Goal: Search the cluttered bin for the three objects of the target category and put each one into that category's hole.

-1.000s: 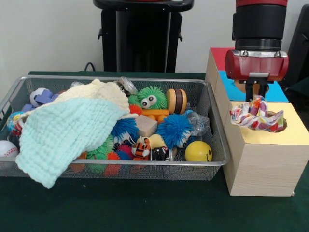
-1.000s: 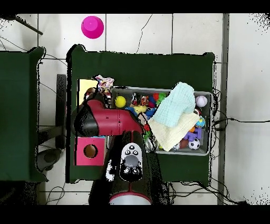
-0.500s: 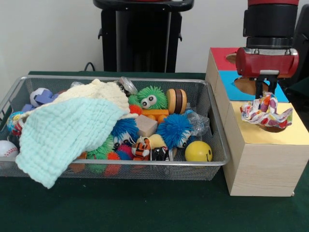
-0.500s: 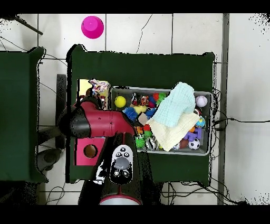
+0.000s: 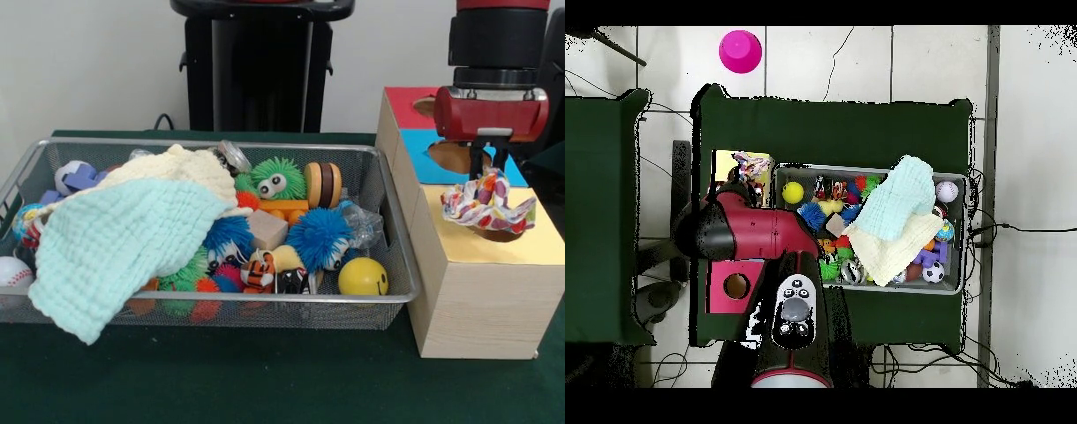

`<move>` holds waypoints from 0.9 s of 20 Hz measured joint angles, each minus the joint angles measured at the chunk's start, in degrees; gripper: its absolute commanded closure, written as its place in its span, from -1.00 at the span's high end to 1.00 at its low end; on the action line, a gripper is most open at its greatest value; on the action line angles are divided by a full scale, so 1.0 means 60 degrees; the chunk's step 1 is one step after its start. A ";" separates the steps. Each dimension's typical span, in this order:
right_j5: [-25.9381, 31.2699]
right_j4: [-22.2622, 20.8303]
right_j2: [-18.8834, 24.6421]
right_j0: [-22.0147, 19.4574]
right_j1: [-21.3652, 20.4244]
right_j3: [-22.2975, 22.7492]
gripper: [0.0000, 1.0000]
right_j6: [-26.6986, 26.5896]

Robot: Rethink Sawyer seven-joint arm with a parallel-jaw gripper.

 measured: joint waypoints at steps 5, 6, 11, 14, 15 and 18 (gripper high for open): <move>0.0000 0.0200 0.0000 0.0000 0.0000 0.0046 -1.00 0.0000; 0.0000 0.0277 0.0001 0.0000 0.0000 0.0062 -1.00 0.0000; 0.0000 0.0530 0.0018 -0.0008 0.0000 0.0102 -1.00 0.0000; 0.0000 0.0711 0.0105 -0.0056 -0.0001 0.0140 -1.00 0.0000; 0.0000 0.0742 0.0128 -0.0072 -0.0002 0.0152 -1.00 0.0000; 0.0000 0.0974 0.0282 -0.0189 -0.0005 0.0243 -1.00 0.0000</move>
